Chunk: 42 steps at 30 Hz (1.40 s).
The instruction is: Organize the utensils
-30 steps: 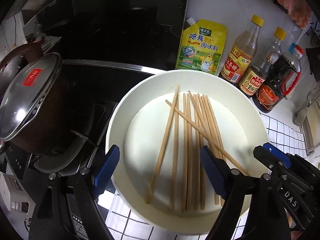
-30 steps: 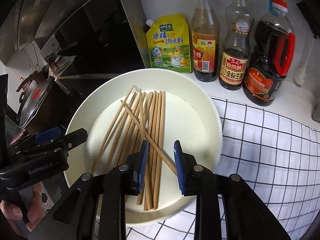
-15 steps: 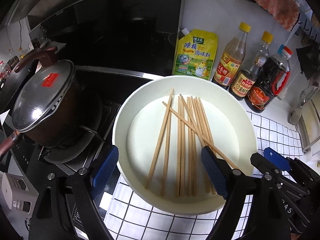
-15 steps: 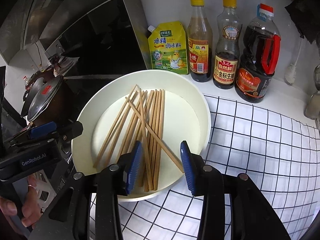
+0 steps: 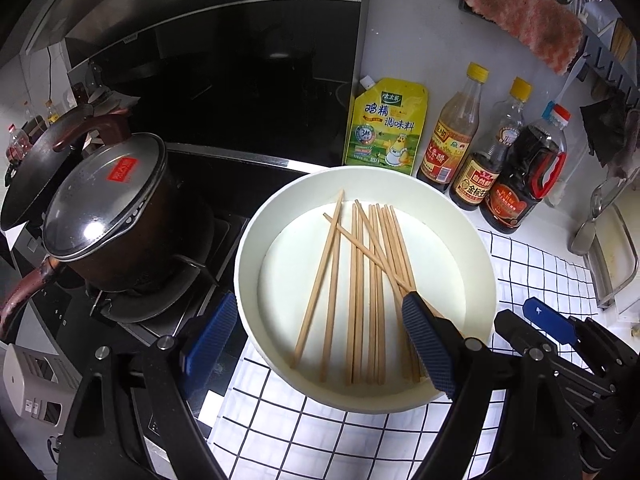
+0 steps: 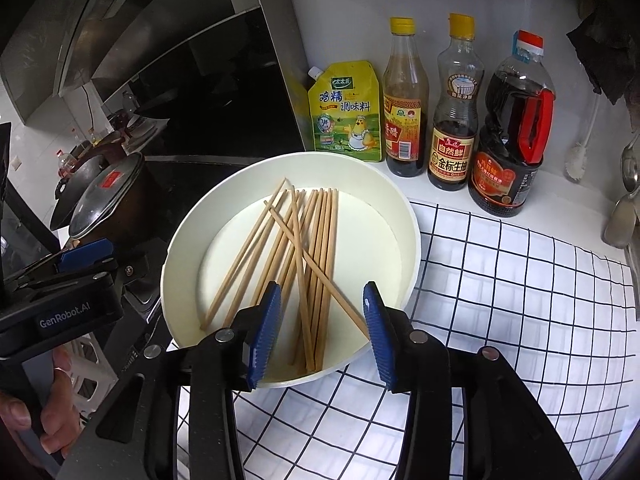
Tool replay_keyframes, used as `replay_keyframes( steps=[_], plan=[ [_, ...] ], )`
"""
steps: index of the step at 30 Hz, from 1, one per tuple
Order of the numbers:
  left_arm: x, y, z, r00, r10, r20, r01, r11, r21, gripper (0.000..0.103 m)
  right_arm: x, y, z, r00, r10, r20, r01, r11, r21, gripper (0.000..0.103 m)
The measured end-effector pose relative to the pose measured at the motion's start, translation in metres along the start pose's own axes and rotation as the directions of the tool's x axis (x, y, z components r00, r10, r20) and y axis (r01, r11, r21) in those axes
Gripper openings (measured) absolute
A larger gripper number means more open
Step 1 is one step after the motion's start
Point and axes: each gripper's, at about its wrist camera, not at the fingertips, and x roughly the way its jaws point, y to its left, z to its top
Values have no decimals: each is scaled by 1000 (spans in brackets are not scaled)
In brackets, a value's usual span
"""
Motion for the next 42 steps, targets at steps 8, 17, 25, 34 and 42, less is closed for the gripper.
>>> replay_keyframes(
  steps=[8, 17, 25, 34, 42],
  plan=[
    [-9, 1, -2, 1000, 4, 12, -4, 1000, -13, 83, -9, 4, -2, 1000, 2, 11, -2, 1000, -15, 43],
    [-17, 2, -6, 1000, 10, 23, -9, 1000, -28, 90, -19, 4, -5, 1000, -2, 21, 3, 1000, -23, 45],
    [-25, 0, -10, 999, -1, 34, 2, 1000, -14, 91, -26, 5, -8, 1000, 2, 28, -1, 1000, -28, 47],
    [-34, -7, -12, 999, 19, 37, -18, 1000, -8, 91, -33, 4, -11, 999, 10, 36, -9, 999, -31, 48],
    [-40, -9, -15, 998, 39, 52, -39, 999, -9, 91, -38, 2, -15, 999, 6, 36, -5, 999, -36, 48]
  ],
)
